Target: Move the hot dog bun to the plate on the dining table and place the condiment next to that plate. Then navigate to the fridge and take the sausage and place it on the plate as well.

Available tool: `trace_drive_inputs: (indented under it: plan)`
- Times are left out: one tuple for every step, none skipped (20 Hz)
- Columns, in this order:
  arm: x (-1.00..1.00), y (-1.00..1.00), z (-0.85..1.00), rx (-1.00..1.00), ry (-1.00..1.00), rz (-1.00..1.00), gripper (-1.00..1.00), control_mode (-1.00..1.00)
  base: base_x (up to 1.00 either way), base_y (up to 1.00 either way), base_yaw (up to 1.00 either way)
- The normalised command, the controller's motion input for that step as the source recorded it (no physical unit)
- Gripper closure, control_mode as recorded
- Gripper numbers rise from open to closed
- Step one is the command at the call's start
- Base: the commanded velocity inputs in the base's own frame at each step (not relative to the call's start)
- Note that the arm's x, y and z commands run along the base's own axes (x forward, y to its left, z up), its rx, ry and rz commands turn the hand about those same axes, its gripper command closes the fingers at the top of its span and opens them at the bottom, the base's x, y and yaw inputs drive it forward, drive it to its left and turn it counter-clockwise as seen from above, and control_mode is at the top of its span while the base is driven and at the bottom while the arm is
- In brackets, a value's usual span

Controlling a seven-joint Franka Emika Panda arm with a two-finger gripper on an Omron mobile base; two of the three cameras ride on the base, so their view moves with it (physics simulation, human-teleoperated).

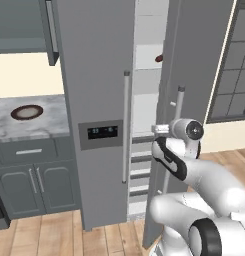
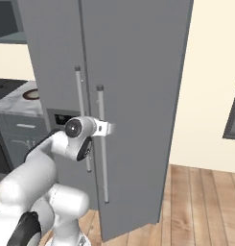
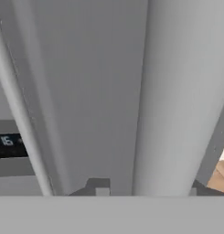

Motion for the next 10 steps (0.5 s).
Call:
trace_drive_inputs:
  plan:
    - [-0.93, -0.24, 0.68, 0.0, 0.0, -0.05, 1.0, -1.0, 0.0, 0.0, 0.0]
    - [-0.94, -0.24, 0.66, 0.0, 0.0, -0.05, 1.0, -1.0, 0.0, 0.0, 0.0]
    - [-0.89, -0.23, 0.65, 0.0, 0.0, -0.03, 1.0, -1.0, 0.0, 0.0, 0.0]
    - [-0.88, -0.22, 0.63, 0.0, 0.0, -0.03, 1.0, -1.0, 0.0, 0.0, 0.0]
    - [-0.73, -0.13, 0.52, 0.0, 0.0, -0.06, -1.0, -1.0, 0.0, 0.0, 0.0]
    - [-0.57, -0.03, 0.48, 0.0, 0.04, -0.09, -1.0, -1.0, 0.0, 0.0, 0.0]
    - [-0.5, 0.0, 0.18, 0.0, 0.07, -0.09, -1.0, -1.0, 0.0, 0.0, 0.0]
    - [-0.52, 0.11, 0.0, -0.09, -0.01, -0.05, -1.0, -1.0, 0.0, 0.0, 0.0]
    - [-0.69, 0.27, 0.0, -0.22, -0.2, -0.02, -1.0, -1.0, 0.0, 0.0, 0.0]
    - [-0.77, 0.15, 0.2, -0.2, -0.25, 0.0, -1.0, -1.0, 0.0, 0.0, 0.0]
